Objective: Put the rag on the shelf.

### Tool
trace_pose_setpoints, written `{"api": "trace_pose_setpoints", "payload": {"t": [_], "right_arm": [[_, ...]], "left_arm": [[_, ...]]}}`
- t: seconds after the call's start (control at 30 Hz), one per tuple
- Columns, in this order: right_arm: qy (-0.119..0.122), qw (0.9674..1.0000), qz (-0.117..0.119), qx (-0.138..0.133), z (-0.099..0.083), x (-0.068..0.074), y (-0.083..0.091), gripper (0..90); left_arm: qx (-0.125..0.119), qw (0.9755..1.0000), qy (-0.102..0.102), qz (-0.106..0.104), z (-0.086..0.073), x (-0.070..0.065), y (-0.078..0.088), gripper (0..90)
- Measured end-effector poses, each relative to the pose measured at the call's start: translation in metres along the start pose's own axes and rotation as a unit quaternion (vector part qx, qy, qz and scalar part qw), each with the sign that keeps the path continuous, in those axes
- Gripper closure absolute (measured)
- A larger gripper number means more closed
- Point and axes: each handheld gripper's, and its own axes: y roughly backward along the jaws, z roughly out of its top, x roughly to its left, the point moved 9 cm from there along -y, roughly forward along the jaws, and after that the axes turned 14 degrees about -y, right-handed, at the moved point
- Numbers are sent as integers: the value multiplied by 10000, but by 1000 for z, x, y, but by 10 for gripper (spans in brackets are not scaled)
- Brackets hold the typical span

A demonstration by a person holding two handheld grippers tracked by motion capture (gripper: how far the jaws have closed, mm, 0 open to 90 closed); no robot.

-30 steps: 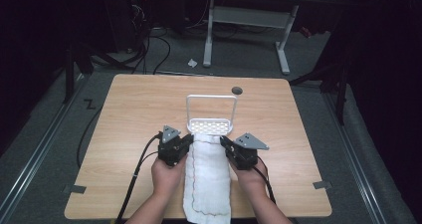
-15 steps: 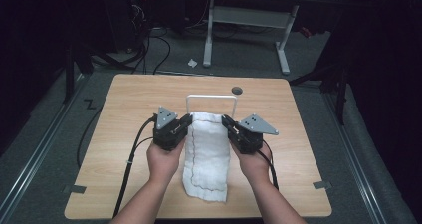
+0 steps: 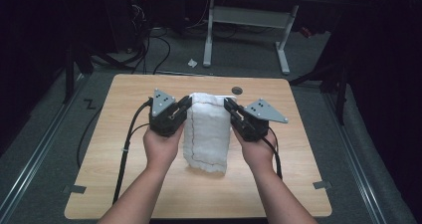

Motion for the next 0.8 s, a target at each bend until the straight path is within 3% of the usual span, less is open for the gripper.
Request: {"api": "trace_pose_setpoints", "payload": {"t": [0.33, 0.6, 0.8], "right_arm": [[59, 9997, 6, -224, 27, 3, 3, 862], [87, 9996, 7, -271, 34, 3, 4, 861], [131, 9991, -33, -394, 49, 0, 5, 862]], "left_arm": [[-173, 9998, -118, 78, 24, 4, 1, 846], [-276, 9994, -189, 116, 35, 4, 4, 847], [-295, 9986, -387, 186, 53, 8, -3, 847]]}}
